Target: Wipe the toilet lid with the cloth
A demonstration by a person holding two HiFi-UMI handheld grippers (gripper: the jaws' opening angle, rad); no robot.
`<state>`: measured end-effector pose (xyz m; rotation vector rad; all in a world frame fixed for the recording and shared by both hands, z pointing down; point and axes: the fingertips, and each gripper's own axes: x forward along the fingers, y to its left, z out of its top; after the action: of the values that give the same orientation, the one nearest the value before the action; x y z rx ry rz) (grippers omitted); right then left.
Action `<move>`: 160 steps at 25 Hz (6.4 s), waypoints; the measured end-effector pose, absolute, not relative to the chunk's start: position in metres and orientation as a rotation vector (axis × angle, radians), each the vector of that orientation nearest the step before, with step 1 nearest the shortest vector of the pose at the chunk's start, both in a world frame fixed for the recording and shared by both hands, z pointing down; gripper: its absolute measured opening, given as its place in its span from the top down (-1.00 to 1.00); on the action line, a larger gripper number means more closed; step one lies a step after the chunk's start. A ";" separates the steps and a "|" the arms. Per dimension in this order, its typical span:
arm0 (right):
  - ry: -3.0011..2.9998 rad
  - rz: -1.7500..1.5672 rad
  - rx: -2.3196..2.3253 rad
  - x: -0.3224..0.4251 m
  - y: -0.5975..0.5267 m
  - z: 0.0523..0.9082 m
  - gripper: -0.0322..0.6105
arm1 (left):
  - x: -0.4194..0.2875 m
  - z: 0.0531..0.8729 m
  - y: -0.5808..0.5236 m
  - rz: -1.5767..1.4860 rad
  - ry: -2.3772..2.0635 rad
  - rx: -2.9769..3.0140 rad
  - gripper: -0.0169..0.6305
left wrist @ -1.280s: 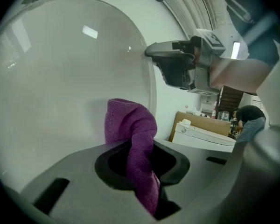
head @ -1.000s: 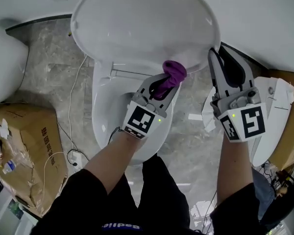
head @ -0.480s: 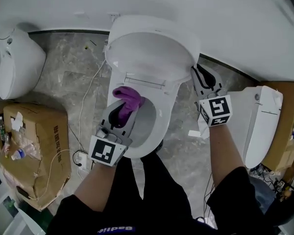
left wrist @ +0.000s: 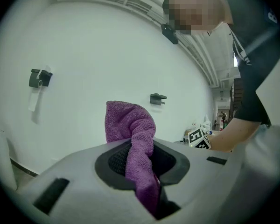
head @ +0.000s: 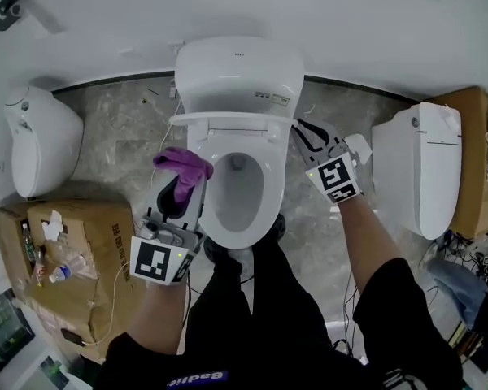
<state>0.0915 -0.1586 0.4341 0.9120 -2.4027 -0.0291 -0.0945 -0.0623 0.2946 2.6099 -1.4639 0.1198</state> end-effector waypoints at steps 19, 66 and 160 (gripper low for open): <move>-2.251 0.073 0.784 0.096 0.010 0.482 0.60 | -0.104 0.281 0.020 0.120 -1.344 2.651 0.70; -2.695 0.469 0.830 -0.010 0.066 0.533 0.81 | -0.127 0.388 0.073 0.228 -1.293 2.553 0.70; -2.799 0.713 1.032 -0.010 0.100 0.376 0.81 | -0.141 0.677 -0.068 1.472 -0.739 2.250 0.70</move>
<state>-0.0103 0.0999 0.3765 1.0322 -2.7990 0.7126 -0.1415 -0.0684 0.6771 2.2501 -0.7394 1.4723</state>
